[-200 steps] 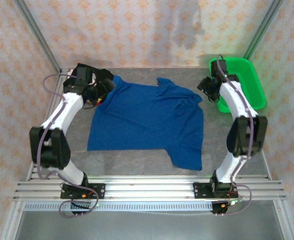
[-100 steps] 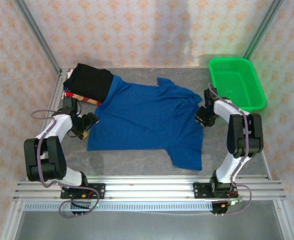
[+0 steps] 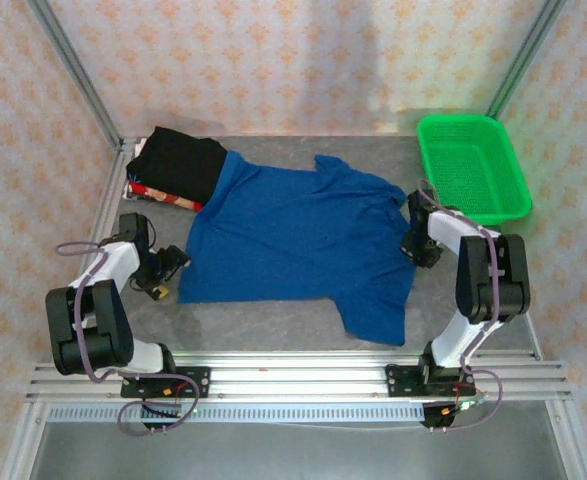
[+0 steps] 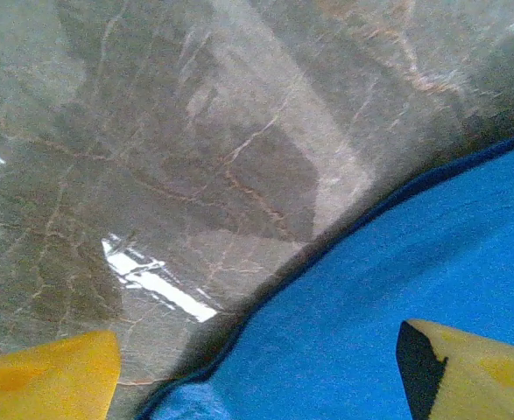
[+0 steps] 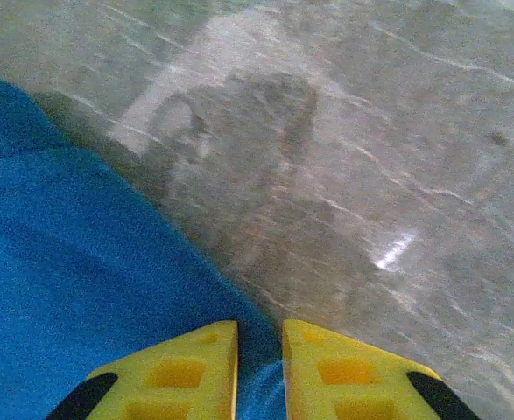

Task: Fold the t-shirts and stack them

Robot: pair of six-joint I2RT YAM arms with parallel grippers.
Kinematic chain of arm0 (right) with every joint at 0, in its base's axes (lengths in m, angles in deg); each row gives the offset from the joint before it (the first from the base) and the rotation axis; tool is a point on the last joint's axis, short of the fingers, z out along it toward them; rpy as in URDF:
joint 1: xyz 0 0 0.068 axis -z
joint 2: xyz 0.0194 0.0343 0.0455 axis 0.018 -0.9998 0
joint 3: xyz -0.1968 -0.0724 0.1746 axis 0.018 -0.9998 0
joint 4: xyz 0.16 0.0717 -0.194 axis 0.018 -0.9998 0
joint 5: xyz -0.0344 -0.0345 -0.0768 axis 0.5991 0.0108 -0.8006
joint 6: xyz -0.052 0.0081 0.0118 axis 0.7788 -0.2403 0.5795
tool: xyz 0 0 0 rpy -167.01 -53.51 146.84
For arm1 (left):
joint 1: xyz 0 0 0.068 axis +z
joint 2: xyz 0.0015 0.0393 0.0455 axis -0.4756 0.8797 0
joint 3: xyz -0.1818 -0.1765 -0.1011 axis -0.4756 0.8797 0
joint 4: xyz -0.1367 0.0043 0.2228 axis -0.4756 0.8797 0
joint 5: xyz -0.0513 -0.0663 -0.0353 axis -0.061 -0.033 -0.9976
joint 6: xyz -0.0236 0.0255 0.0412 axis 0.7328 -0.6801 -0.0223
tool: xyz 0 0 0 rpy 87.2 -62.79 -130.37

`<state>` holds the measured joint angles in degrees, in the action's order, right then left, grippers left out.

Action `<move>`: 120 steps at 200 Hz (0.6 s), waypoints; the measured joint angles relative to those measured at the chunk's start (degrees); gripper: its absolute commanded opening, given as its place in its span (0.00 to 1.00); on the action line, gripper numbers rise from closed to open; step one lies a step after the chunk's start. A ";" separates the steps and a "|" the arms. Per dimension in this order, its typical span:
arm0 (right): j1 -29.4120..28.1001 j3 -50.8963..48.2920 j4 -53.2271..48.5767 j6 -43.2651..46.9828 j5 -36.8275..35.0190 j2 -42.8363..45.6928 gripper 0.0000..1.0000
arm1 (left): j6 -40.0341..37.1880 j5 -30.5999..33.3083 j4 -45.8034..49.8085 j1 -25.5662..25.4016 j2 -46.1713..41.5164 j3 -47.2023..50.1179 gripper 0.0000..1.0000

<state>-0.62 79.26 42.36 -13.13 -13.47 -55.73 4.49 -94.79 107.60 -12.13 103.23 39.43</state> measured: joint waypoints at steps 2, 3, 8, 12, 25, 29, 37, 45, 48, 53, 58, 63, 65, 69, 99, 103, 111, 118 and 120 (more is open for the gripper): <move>0.00 -0.11 -0.20 0.00 -0.20 0.17 0.28 | 0.00 0.00 -0.02 0.00 0.00 0.13 0.83; 0.00 -0.15 -0.28 -0.02 -0.26 0.24 0.30 | 0.00 0.00 -0.02 0.00 0.00 0.20 0.83; 0.00 -0.48 -0.59 -0.11 -0.74 0.76 0.35 | 0.00 -0.02 -0.04 0.02 0.00 0.55 0.83; 0.00 -0.76 -0.76 -0.74 -0.96 1.33 0.39 | 0.00 -0.04 -0.11 0.02 0.00 0.81 0.83; 0.11 -1.79 -0.85 -0.98 -1.05 3.61 0.48 | 0.02 -0.33 -0.50 0.02 0.00 1.81 0.83; 0.11 -2.14 -0.85 -0.55 -0.98 4.59 0.50 | 0.00 -0.42 -0.63 0.00 0.00 1.99 0.82; 0.11 -2.71 -0.92 -0.87 -0.59 6.86 0.53 | -0.02 -0.63 -0.83 0.02 0.00 2.14 0.82; 0.11 -3.04 -1.42 -1.18 0.15 9.81 0.55 | -0.13 -0.92 -0.87 0.20 -0.07 2.14 0.82; 0.11 -3.08 -1.57 -1.07 0.35 10.60 0.55 | -0.24 -1.03 -0.87 0.26 -0.09 2.14 0.81; 0.09 -3.13 -2.16 -1.20 1.03 12.66 0.55 | -0.46 -1.09 -0.85 0.31 -0.11 2.19 0.81; 0.09 -3.15 -2.75 -1.18 1.81 14.60 0.56 | -0.68 -1.14 -0.83 0.35 -0.17 2.21 0.80; 0.09 -3.17 -3.41 -1.20 3.04 16.63 0.55 | -0.98 -1.16 -0.81 0.35 -0.22 2.23 0.80; 0.09 -3.17 -3.93 -1.22 3.65 17.62 0.55 | -1.03 -1.20 -0.74 0.35 -0.26 2.25 0.80; 0.09 -3.17 -4.57 -1.36 4.63 19.04 0.55 | -1.14 -1.31 -0.70 0.35 -0.33 2.29 0.79; -4.11 -5.60 -13.51 -2.03 12.02 28.09 0.54 | -2.36 -2.08 -0.57 0.35 -0.46 2.93 0.74; -5.35 -6.36 -14.84 -2.19 12.92 28.92 0.53 | -2.43 -2.03 -0.48 0.33 -0.46 2.95 0.74; -7.58 -8.20 -17.42 -2.69 14.75 30.60 0.53 | -2.58 -1.95 -0.39 0.28 -0.46 2.95 0.73; -9.05 -9.88 -19.61 -3.08 16.11 32.11 0.53 | -2.60 -1.75 -0.20 0.22 -0.46 2.93 0.71; -9.40 -10.45 -20.39 -3.23 16.57 32.65 0.53 | -2.58 -1.68 -0.17 0.20 -0.46 2.93 0.71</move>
<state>-10.02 68.81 21.97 -16.36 3.10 -23.07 1.91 -96.48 107.43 -11.93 102.77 42.36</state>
